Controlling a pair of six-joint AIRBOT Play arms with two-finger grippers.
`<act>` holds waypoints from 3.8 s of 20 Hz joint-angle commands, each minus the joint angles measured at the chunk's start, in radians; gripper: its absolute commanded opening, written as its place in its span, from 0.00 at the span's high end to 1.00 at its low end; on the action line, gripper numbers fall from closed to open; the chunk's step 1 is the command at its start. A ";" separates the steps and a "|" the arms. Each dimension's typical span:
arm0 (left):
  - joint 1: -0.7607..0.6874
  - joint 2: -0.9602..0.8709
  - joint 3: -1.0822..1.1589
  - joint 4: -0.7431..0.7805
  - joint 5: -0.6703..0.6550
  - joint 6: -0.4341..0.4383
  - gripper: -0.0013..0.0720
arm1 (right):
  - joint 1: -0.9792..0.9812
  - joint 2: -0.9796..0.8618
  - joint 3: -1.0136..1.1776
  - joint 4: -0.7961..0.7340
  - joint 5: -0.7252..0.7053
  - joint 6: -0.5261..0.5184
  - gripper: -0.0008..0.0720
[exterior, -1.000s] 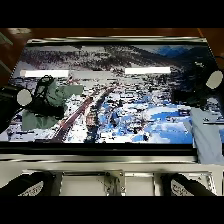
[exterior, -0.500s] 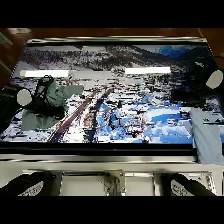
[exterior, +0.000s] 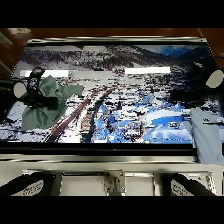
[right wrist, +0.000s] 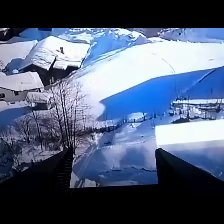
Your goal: Fold the shirts.
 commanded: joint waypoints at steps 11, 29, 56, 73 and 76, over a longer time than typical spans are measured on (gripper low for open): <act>0.229 -0.637 0.427 -0.108 0.032 0.002 0.00 | 0.000 -0.001 0.000 0.025 -0.083 0.003 0.13; -0.019 0.079 0.426 -0.433 -0.098 0.186 0.93 | 0.000 0.159 0.106 0.024 -0.220 -0.095 0.13; -0.008 -0.206 0.097 -0.610 -0.243 0.128 0.00 | -0.001 0.087 -0.117 -0.017 0.075 -0.153 0.13; -0.066 -0.284 -0.346 -0.901 0.270 0.232 0.00 | 0.000 -0.119 -0.256 0.380 -0.116 -0.198 0.13; -0.106 -0.302 -0.346 -0.945 0.341 0.231 0.47 | 0.000 -0.121 -0.275 0.418 -0.114 -0.190 0.05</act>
